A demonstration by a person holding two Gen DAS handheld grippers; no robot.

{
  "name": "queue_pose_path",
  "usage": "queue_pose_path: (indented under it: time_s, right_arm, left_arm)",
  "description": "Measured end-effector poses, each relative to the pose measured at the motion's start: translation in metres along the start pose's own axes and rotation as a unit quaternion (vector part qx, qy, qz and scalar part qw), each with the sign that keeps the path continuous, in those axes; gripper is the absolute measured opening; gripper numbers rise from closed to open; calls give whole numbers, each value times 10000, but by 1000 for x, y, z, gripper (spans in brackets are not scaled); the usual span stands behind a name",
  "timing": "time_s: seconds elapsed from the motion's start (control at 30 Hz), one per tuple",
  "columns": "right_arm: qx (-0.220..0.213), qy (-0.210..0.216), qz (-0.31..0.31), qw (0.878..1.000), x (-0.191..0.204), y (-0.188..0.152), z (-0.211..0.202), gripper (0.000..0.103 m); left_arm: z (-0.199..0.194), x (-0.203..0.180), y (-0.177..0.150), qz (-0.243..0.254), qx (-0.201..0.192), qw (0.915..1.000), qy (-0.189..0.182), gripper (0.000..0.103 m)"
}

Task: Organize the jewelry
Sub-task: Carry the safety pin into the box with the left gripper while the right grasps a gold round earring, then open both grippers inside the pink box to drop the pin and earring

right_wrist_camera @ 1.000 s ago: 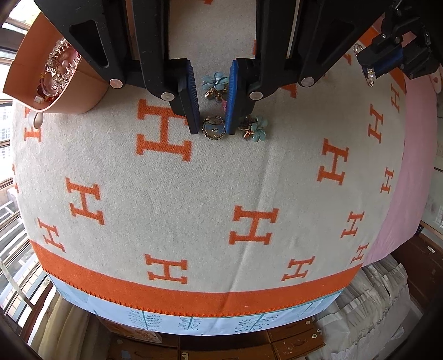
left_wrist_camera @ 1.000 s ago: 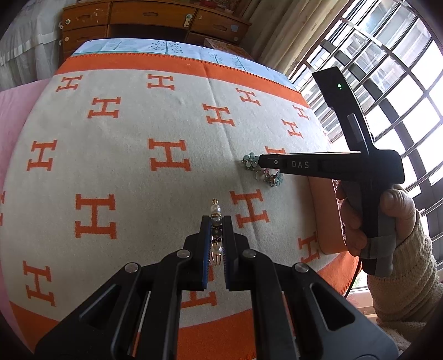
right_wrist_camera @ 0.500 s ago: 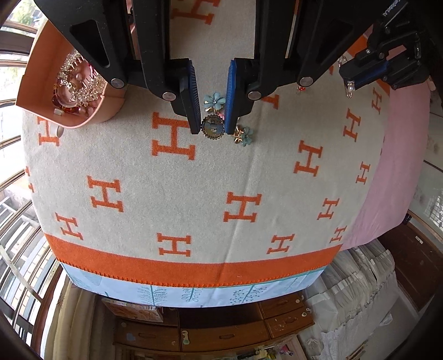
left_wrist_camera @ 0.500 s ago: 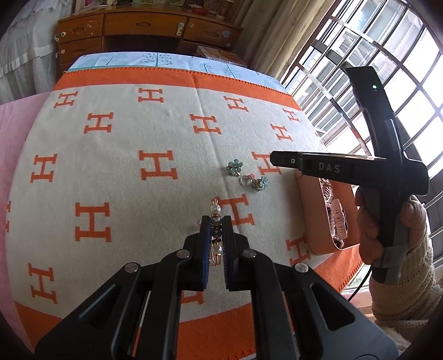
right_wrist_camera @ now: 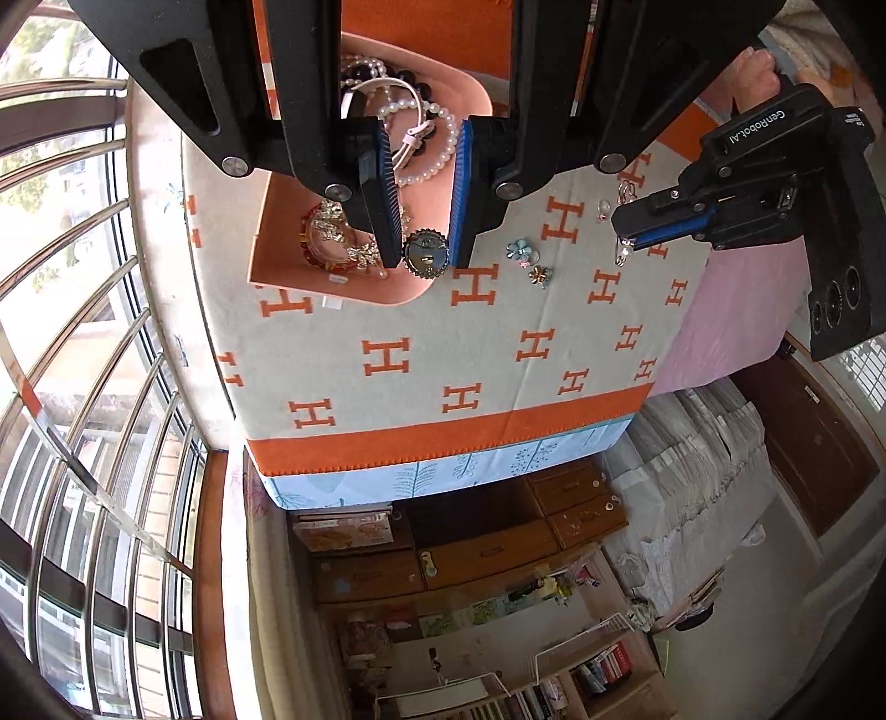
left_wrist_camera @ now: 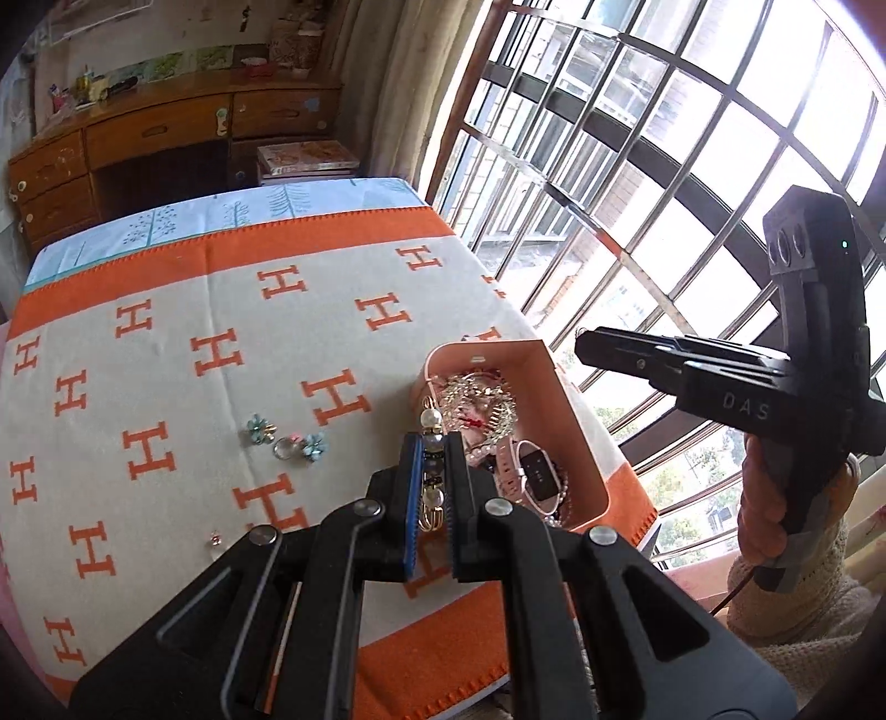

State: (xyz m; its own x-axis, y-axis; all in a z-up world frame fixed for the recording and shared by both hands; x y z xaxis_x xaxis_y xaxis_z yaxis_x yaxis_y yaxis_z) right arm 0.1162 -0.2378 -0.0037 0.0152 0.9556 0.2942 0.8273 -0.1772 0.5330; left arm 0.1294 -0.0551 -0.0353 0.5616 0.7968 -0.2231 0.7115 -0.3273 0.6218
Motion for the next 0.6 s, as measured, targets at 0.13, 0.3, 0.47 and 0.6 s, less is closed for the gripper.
queue_pose_path:
  time_s: [0.13, 0.3, 0.47, 0.6]
  right_arm:
    - [103, -77, 154, 9998, -37, -12, -1, 17]
    - [414, -235, 365, 9982, -77, -35, 21, 17]
    - [621, -230, 462, 9967, -91, -52, 44, 18]
    - [764, -36, 562, 9955, -91, -58, 64, 21]
  left_arm:
    - [34, -31, 20, 126, 230, 9995, -168, 5]
    - [84, -45, 26, -121, 762, 9962, -399, 5]
    - [118, -42, 20, -334, 1078, 9932, -302, 5]
    - [129, -39, 17, -298, 1148, 9929, -11, 6]
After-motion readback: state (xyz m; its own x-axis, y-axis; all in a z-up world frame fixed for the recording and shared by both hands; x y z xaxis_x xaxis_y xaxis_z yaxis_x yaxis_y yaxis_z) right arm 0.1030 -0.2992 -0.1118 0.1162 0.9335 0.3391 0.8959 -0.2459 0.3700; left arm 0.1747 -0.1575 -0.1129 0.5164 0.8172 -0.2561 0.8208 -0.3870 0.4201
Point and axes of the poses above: each gripper's, at about its wrist camera, not at the fingertips, and z roughly the way its jaws point, x to its left, y to its top, the point moved 4 cm from there along z, roughly the way its jaws point, and after that the axes turned 7 degrees about z, right-handed, at the moved point
